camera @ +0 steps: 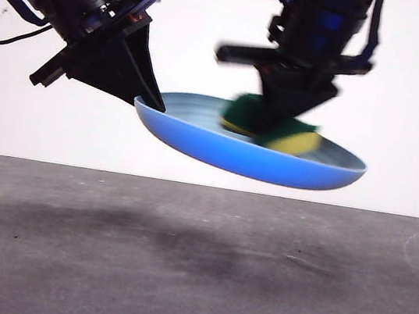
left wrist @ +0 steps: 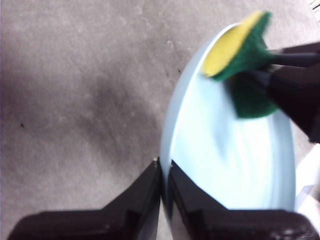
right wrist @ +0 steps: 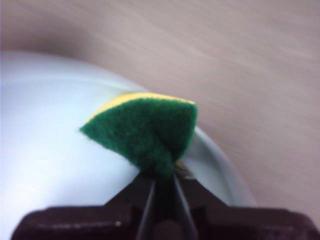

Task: Pick up the plate,pick up the cloth,clean the plate with the cloth

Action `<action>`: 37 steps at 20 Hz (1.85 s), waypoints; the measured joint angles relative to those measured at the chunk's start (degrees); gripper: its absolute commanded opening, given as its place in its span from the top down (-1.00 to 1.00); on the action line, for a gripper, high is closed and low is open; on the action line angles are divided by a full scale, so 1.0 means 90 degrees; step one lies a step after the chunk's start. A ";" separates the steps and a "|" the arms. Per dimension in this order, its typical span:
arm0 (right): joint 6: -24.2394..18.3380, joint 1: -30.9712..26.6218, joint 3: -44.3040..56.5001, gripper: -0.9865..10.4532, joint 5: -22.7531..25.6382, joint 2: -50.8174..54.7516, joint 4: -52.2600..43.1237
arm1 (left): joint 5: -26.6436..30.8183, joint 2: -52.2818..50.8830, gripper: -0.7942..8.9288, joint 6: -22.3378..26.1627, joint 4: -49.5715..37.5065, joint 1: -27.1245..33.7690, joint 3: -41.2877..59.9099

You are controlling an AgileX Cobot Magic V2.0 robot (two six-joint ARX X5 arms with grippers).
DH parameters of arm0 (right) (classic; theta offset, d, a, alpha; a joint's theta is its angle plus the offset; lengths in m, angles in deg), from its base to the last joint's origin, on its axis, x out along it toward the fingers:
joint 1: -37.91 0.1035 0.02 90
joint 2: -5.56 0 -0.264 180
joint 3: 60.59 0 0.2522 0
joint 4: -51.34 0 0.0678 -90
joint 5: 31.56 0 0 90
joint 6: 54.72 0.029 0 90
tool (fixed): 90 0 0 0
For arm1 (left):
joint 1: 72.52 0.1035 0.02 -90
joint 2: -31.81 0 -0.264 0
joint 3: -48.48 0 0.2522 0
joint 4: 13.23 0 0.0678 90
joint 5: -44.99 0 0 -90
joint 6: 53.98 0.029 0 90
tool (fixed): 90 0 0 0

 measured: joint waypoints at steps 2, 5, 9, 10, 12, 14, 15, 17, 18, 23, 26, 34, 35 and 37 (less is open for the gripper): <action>0.0165 -0.0019 0.0000 0.85 -0.1338 0.0032 -0.0262 | 0.0107 0.0000 0.85 0.0109 0.0041 -0.0005 0.0000; 0.0308 0.0056 0.0012 0.85 -0.1637 0.0134 -0.0049 | 0.1134 -0.0015 0.85 0.0617 0.0192 -0.0107 -0.0010; 0.0355 0.0010 0.0044 0.85 -0.1625 0.1037 0.0262 | 0.2977 -0.0007 0.85 0.1285 0.0321 0.0100 -0.0010; 0.0357 0.0007 0.0044 0.85 -0.1622 0.1331 0.0279 | 0.3019 0.0015 0.85 0.1348 0.0216 0.0228 -0.0010; 0.0357 0.0015 0.0041 0.85 -0.1625 0.1868 0.0287 | 0.3038 0.0131 0.85 0.1399 -0.0049 0.0491 -0.0012; 0.0357 0.0015 0.0044 0.85 -0.1613 0.2378 0.0313 | 0.3036 0.0338 0.85 0.1406 -0.0155 0.0760 -0.0027; 0.0357 0.0015 0.0044 0.85 -0.1605 0.2630 0.0316 | 0.3038 0.0476 0.85 0.1406 -0.0155 0.0869 -0.0032; 0.0359 0.0015 0.0041 0.85 -0.1503 0.3087 0.0321 | 0.3026 0.0770 0.85 0.1404 -0.0160 0.1001 -0.0034; 0.0362 0.0015 0.0041 0.85 -0.1370 0.3271 0.0321 | 0.3009 0.0935 0.85 0.1399 -0.0175 0.1032 -0.0044; 0.0374 0.0015 0.0041 0.85 -0.0464 0.3708 0.0682 | 0.2987 0.1807 0.69 0.1314 -0.0257 0.1056 -0.0085; 0.0374 0.0015 0.0041 0.85 0.0206 0.3657 0.1088 | 0.3019 0.1931 0.15 0.1353 -0.0199 0.1066 -0.0083; 0.0374 -0.0129 0.0041 0.85 0.0882 0.2756 0.1018 | 0.2905 0.1736 0.11 0.1324 0.0306 0.1020 -0.0500; 0.0376 -0.0163 0.0041 0.85 0.0874 0.2589 0.0957 | 0.2778 0.1661 0.11 0.1319 0.0389 0.0988 -0.0624; 0.0376 -0.0209 0.0041 0.85 0.0874 0.2169 0.0811 | 0.2375 0.1423 0.11 0.1297 0.0602 0.0913 -0.0930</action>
